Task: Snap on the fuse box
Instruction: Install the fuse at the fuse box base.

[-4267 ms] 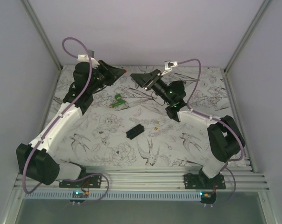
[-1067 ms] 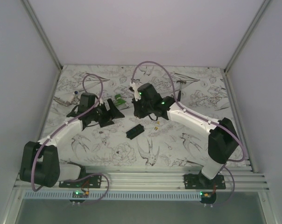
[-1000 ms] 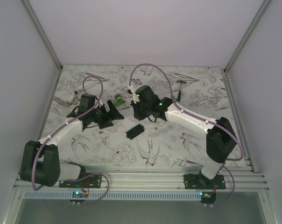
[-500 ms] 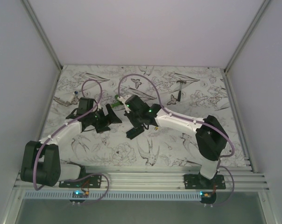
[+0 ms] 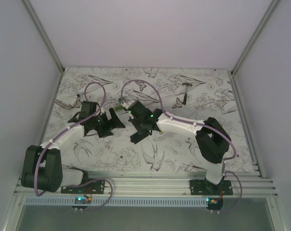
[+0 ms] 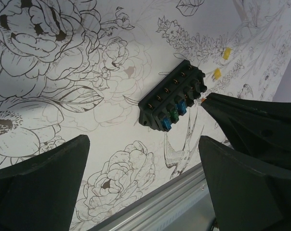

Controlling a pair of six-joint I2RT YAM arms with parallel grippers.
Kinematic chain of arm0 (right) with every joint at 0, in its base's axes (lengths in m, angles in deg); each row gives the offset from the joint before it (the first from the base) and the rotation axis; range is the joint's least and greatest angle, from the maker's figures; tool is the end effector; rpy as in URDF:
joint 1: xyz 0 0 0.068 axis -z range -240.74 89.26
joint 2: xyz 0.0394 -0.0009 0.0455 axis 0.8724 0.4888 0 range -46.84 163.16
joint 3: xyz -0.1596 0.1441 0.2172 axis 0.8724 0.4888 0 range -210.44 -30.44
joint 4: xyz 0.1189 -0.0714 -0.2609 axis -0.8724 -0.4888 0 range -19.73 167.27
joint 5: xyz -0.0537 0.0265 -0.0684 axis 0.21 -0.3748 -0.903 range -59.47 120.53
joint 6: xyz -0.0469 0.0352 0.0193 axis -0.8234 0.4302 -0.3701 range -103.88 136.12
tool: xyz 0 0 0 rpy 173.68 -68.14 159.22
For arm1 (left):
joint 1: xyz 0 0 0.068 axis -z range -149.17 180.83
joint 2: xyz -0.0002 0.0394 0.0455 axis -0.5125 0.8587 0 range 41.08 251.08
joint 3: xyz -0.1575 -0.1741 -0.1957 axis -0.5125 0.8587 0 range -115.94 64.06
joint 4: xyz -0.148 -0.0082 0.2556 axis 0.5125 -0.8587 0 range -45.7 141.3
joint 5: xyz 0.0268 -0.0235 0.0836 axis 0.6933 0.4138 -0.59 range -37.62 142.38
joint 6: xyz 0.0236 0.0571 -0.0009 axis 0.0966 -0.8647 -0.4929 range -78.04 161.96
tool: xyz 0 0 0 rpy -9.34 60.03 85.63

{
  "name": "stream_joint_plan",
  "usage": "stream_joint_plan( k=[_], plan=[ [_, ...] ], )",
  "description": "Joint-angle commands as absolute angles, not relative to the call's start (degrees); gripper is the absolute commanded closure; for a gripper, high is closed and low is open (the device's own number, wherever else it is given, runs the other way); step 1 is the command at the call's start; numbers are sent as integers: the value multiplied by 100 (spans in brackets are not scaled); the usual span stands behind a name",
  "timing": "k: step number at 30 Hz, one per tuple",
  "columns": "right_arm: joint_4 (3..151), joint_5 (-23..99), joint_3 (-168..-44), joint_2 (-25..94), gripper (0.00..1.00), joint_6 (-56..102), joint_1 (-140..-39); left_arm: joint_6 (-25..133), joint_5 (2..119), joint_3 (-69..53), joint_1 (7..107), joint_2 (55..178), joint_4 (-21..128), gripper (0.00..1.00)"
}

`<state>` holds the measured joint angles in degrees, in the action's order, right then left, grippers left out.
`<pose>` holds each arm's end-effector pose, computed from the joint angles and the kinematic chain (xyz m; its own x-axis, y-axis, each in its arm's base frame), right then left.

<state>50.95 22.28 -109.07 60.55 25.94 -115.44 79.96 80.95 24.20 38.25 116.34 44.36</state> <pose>0.2672 0.3659 0.2167 -0.5966 -0.5504 -0.5841 -0.6682 0.7437 -0.0183 0.2876 -0.0599 0.2102 -0.8119 -0.4395 -0.3842 -0.0456 0.7039 -0.7089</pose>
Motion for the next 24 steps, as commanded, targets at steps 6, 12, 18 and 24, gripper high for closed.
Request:
stream_joint_plan(
  k=[6,12,18,24],
  plan=[
    [5131,2103,-10902,6199,100,2737,-11637,7902,7730,2566,3625,11452,3959,0],
    [5109,1991,-10908,6244,100,2759,-11646,8009,7630,2698,3436,11341,3898,0],
    [5063,1872,-10943,6315,100,2828,-11646,8019,7591,2723,3426,11196,3872,0],
    [5105,1789,-10970,6371,100,2900,-11646,8047,7543,2732,3416,11178,3848,0]
  ],
)
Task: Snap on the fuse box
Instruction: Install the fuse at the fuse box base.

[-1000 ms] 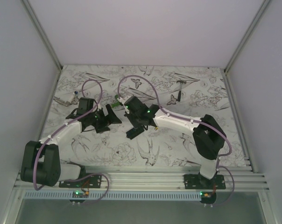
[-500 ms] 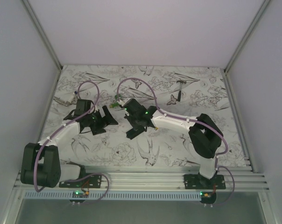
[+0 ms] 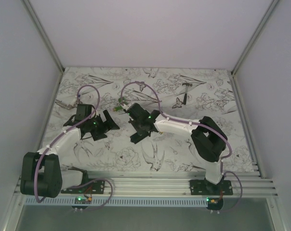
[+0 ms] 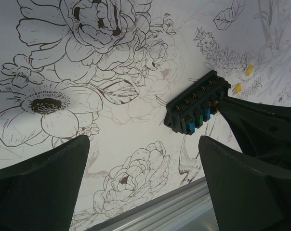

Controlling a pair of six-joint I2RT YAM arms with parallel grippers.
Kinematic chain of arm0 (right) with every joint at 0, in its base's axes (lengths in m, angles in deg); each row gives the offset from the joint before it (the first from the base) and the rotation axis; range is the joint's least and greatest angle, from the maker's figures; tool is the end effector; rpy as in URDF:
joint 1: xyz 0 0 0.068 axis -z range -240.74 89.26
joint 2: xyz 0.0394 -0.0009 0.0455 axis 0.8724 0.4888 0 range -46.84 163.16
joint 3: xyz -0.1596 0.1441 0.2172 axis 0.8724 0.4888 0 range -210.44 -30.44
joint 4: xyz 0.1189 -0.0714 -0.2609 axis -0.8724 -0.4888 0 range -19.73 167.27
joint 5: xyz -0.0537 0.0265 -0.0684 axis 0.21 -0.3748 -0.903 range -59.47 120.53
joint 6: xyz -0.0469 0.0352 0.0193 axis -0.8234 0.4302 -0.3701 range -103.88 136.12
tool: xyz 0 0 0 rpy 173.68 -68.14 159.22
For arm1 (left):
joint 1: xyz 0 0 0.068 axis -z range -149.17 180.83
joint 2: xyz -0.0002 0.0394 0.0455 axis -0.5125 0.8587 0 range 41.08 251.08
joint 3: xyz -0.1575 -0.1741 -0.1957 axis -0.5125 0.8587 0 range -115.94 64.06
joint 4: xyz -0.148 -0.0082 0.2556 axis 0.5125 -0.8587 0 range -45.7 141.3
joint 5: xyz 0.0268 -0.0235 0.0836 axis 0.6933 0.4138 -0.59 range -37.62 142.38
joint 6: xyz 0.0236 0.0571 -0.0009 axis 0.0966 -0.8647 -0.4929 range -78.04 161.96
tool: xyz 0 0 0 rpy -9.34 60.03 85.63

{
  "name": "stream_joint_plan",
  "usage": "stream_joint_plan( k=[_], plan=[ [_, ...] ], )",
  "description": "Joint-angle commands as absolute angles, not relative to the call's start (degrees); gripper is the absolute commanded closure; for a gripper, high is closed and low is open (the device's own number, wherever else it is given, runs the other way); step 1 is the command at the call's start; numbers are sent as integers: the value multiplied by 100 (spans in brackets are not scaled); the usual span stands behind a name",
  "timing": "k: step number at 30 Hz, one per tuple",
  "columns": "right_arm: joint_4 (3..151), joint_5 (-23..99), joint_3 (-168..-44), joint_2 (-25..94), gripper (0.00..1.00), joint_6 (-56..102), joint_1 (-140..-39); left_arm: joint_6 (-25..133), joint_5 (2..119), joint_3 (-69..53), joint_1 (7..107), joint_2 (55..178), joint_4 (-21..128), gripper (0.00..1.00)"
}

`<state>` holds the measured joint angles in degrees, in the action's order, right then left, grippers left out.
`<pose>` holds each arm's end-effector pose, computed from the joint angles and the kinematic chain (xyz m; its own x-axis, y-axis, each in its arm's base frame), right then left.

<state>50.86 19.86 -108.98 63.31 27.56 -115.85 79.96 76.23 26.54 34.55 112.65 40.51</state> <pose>0.2684 0.3698 0.1953 -0.6243 -0.5545 -0.5502 -0.6388 0.7678 -0.0489 0.2731 -0.0366 0.2061 -0.7672 -0.5144 -0.3832 -0.1610 0.7327 -0.6612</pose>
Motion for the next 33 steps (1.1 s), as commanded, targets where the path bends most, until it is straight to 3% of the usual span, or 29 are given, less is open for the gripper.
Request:
stream_joint_plan(
  k=[1,33],
  plan=[
    [5115,1780,-10961,6372,100,2908,-11646,8053,7536,2732,3417,11167,3840,0],
    [5491,1744,-10605,6076,100,3207,-11646,8145,7513,2768,3408,11069,3794,0]
  ],
)
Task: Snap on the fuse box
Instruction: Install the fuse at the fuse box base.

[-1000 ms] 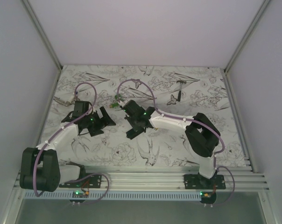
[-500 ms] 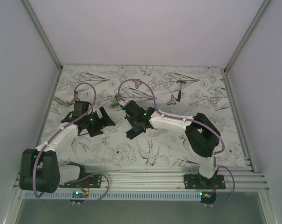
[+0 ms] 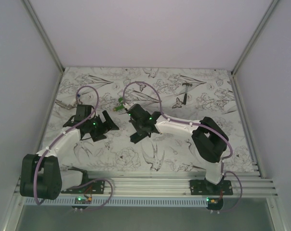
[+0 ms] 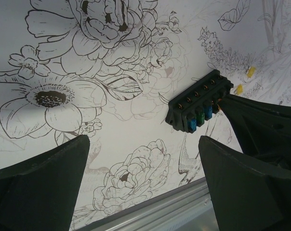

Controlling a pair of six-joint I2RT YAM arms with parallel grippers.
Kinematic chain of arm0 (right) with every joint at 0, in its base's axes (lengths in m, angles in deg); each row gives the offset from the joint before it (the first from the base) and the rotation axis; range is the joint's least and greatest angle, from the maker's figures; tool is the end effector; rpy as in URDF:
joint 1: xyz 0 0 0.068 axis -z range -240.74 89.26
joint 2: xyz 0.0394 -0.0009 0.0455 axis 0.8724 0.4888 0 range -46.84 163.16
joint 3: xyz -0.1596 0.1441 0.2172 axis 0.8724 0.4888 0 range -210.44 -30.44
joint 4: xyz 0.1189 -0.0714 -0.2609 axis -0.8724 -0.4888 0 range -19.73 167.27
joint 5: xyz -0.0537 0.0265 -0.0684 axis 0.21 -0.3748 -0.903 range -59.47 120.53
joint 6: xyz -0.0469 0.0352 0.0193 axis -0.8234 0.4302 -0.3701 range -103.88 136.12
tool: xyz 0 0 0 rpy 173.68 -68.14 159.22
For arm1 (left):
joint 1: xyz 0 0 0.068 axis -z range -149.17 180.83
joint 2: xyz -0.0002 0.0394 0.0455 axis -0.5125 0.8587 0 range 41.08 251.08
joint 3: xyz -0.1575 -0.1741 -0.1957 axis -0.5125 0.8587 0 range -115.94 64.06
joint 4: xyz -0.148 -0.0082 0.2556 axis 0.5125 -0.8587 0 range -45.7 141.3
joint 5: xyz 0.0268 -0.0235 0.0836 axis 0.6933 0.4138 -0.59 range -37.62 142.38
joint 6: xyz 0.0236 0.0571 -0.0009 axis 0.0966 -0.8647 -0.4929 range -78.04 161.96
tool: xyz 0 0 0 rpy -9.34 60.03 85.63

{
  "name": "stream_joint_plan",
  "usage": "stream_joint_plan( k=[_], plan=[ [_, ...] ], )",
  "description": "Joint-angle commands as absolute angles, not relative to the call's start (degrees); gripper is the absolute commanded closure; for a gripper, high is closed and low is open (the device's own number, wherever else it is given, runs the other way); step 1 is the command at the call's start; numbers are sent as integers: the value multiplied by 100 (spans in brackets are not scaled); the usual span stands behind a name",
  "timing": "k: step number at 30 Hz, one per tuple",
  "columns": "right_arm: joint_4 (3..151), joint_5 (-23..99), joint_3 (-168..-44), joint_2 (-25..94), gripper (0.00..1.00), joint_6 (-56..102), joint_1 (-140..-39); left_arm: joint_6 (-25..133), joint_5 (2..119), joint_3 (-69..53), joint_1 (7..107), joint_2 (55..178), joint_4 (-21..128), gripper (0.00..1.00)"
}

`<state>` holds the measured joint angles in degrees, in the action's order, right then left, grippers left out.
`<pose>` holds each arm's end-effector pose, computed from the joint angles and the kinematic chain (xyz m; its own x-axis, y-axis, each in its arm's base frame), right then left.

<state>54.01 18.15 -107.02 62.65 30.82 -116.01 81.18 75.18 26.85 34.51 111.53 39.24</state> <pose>0.2671 0.3678 0.1927 -0.6442 -0.4943 -0.5837 -0.5906 0.8064 -0.0310 0.2688 -0.0354 0.2071 -0.7590 -0.5353 -0.3708 -0.1919 0.7280 -0.6581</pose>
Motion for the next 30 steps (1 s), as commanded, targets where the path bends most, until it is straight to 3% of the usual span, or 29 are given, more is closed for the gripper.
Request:
stream_joint_plan(
  k=[1,30],
  plan=[
    [5502,1718,-10589,6052,100,3208,-11646,8143,7518,2772,3408,11064,3798,0],
    [5914,1597,-10251,5754,100,3383,-11660,8204,7499,2811,3408,10981,3785,0]
  ],
)
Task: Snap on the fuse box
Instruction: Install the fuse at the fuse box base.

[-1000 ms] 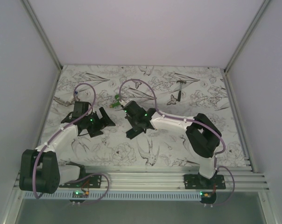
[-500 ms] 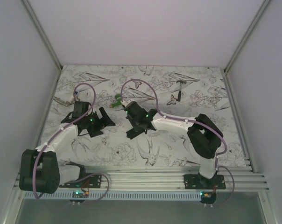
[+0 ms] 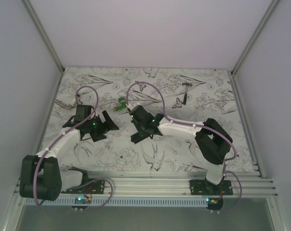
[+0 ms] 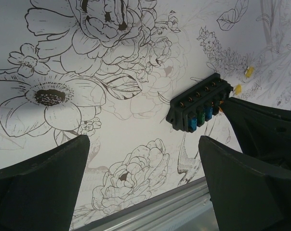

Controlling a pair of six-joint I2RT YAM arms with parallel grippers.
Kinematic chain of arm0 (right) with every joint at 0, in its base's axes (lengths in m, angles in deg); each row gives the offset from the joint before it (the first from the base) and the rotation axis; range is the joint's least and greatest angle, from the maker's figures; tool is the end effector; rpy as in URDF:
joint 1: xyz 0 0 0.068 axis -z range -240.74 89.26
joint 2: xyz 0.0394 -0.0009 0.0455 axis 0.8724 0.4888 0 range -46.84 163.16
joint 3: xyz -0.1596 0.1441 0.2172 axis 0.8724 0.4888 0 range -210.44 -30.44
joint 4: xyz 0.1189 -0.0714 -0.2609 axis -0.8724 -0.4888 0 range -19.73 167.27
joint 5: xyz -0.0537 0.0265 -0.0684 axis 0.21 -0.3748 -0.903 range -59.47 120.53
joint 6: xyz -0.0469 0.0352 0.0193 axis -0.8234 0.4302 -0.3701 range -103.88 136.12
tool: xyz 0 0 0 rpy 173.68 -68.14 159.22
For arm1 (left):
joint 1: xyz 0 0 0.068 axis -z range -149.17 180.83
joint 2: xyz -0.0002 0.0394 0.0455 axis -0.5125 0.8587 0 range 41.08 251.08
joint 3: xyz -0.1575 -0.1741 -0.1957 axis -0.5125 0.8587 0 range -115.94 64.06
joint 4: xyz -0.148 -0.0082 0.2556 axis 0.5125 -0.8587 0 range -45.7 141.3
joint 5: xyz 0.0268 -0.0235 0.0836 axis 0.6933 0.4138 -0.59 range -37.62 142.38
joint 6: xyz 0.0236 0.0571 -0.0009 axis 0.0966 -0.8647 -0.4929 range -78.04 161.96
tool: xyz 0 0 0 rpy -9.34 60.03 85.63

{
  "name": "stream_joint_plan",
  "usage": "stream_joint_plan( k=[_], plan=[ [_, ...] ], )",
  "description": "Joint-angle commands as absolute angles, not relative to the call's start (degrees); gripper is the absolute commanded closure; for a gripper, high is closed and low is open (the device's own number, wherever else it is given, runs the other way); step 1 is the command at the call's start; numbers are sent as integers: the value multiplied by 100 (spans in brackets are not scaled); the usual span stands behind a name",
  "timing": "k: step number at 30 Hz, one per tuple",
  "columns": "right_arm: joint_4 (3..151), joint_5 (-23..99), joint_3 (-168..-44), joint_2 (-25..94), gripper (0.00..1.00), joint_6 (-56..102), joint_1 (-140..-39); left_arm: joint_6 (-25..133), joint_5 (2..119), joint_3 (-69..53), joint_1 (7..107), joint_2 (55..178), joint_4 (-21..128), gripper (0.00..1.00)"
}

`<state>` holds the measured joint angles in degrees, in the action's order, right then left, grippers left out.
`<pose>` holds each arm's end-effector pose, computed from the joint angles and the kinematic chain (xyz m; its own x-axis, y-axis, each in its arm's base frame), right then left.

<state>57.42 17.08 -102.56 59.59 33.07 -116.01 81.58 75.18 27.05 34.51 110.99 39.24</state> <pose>0.2596 0.3555 0.1936 -0.6522 -0.4431 -0.6150 -0.5557 0.8313 -0.0097 0.2673 -0.0353 0.2082 -0.7554 -0.5405 -0.3705 -0.1933 0.7240 -0.6621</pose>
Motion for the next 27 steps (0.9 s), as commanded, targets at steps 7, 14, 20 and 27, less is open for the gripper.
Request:
stream_joint_plan(
  k=[7,14,20,27],
  plan=[
    [5964,1598,-10217,5723,100,3426,-11664,8222,7496,2838,3408,10945,3786,0],
    [6028,1612,-10147,5748,100,3471,-11673,8252,7499,2847,3408,10937,3786,0],
    [6125,1658,-10086,5762,100,3516,-11673,8258,7516,2847,3408,10932,3779,0],
    [6137,1634,-10046,5799,100,3568,-11681,8274,7515,2861,3408,10912,3779,0]
  ],
)
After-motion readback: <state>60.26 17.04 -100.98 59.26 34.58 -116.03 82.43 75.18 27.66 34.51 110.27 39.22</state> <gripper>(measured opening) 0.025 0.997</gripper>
